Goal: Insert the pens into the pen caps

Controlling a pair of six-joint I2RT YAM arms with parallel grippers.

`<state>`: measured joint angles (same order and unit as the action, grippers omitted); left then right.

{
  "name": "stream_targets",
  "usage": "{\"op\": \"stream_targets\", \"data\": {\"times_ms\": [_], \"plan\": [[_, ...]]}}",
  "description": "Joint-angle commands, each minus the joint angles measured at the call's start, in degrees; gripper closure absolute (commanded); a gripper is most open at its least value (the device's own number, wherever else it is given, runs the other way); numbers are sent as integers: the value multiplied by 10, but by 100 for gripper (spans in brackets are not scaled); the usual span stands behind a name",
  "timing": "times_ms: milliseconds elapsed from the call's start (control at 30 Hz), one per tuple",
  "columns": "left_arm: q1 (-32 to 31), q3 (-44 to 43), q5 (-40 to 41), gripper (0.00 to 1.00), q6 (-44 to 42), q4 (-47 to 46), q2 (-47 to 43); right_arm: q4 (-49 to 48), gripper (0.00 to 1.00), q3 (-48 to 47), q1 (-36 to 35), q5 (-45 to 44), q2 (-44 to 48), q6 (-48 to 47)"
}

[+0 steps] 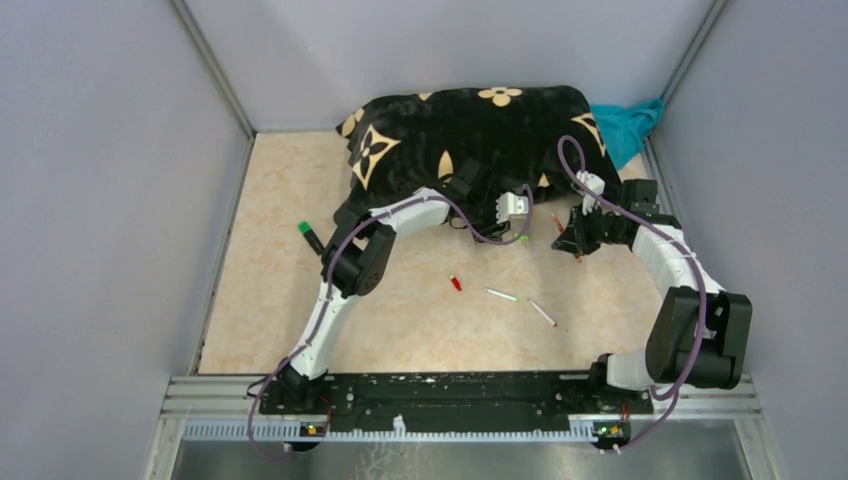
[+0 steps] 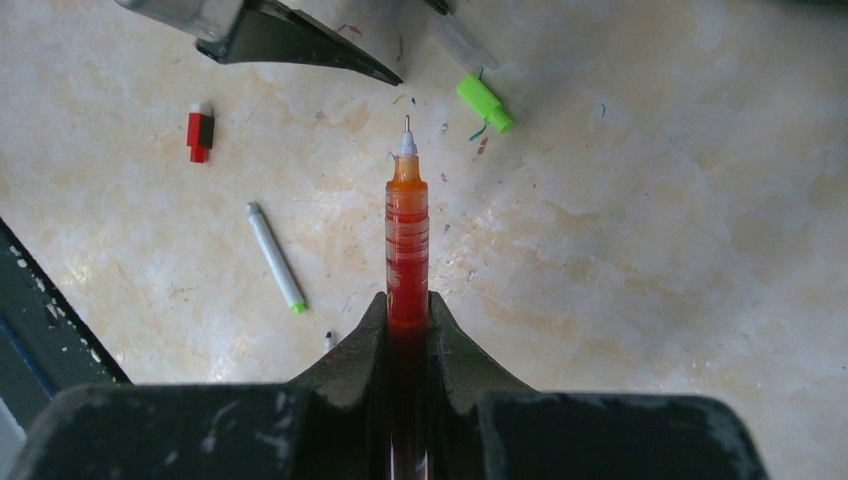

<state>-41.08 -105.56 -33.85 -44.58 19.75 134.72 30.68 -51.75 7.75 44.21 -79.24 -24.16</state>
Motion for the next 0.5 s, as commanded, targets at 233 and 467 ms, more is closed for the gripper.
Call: {"op": "stream_targets", "data": {"times_ms": [233, 467], "plan": [[-14, -38, 30, 50, 7, 11, 32, -15, 100, 10, 10, 48, 34, 7], [-20, -29, 41, 61, 31, -1, 34, -11, 100, 6, 15, 53, 39, 8]]}}
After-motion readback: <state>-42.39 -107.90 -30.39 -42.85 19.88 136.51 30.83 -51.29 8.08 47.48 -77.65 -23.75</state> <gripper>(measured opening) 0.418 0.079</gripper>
